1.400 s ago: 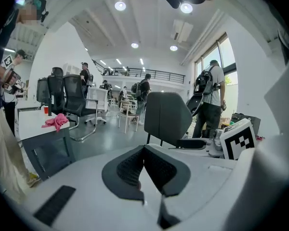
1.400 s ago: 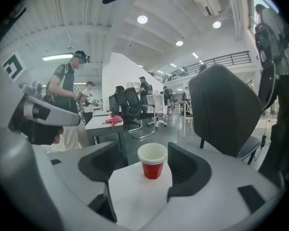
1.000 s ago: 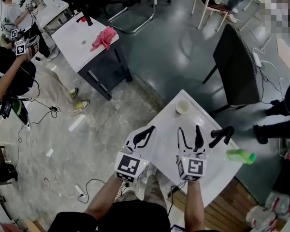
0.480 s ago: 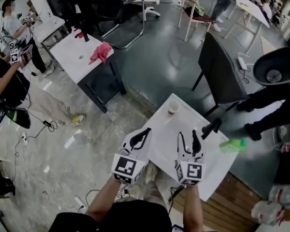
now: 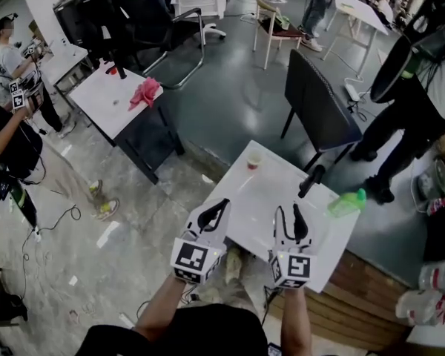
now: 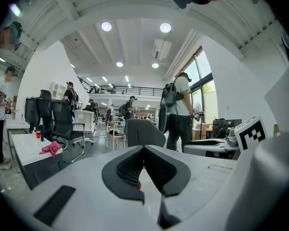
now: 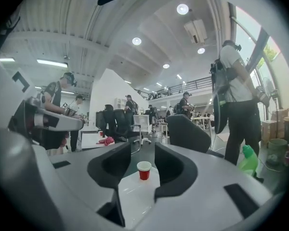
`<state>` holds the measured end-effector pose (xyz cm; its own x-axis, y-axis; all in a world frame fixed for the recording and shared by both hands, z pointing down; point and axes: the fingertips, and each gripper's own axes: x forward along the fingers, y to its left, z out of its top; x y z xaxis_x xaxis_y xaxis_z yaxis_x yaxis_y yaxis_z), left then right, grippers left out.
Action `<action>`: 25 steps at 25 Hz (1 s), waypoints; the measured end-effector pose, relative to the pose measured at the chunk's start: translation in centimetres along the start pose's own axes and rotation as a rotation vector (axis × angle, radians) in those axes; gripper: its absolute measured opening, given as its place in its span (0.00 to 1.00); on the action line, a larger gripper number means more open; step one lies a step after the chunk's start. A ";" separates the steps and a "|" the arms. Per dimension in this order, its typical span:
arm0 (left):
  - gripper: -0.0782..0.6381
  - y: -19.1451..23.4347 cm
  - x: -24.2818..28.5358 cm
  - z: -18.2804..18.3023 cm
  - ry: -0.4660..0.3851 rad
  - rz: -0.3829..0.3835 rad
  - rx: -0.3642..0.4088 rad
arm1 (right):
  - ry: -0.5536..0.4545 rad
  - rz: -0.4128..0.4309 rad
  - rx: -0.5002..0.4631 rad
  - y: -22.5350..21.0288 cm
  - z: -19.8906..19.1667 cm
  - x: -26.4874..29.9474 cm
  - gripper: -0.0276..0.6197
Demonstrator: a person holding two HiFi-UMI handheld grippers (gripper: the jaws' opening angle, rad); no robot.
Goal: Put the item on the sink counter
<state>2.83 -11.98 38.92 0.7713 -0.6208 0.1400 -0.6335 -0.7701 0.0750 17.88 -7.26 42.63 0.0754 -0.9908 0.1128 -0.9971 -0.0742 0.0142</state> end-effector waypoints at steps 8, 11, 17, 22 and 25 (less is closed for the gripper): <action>0.11 -2.6 -3.0 0.6 -0.012 -0.040 0.015 | -0.021 -0.050 -0.006 0.1 0.7 -5.3 0.21; 0.11 -3.4 -4.0 0.8 -0.016 -0.052 0.020 | -0.025 -0.066 -0.009 0.2 0.9 -6.9 0.19; 0.11 -4.4 -5.9 0.8 -0.017 -0.070 0.030 | -0.037 -0.088 -0.017 0.9 1.3 -9.4 0.14; 0.11 -5.2 -7.2 0.8 -0.017 -0.084 0.035 | -0.031 -0.102 -0.016 1.1 1.1 -11.3 0.12; 0.11 -5.3 -7.9 0.9 -0.019 -0.085 0.038 | -0.037 -0.105 -0.014 1.4 1.2 -12.0 0.09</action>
<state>0.21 -3.11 36.57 0.8233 -0.5555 0.1164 -0.5634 -0.8248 0.0483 15.56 4.36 40.06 0.1786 -0.9812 0.0737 -0.9836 -0.1762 0.0379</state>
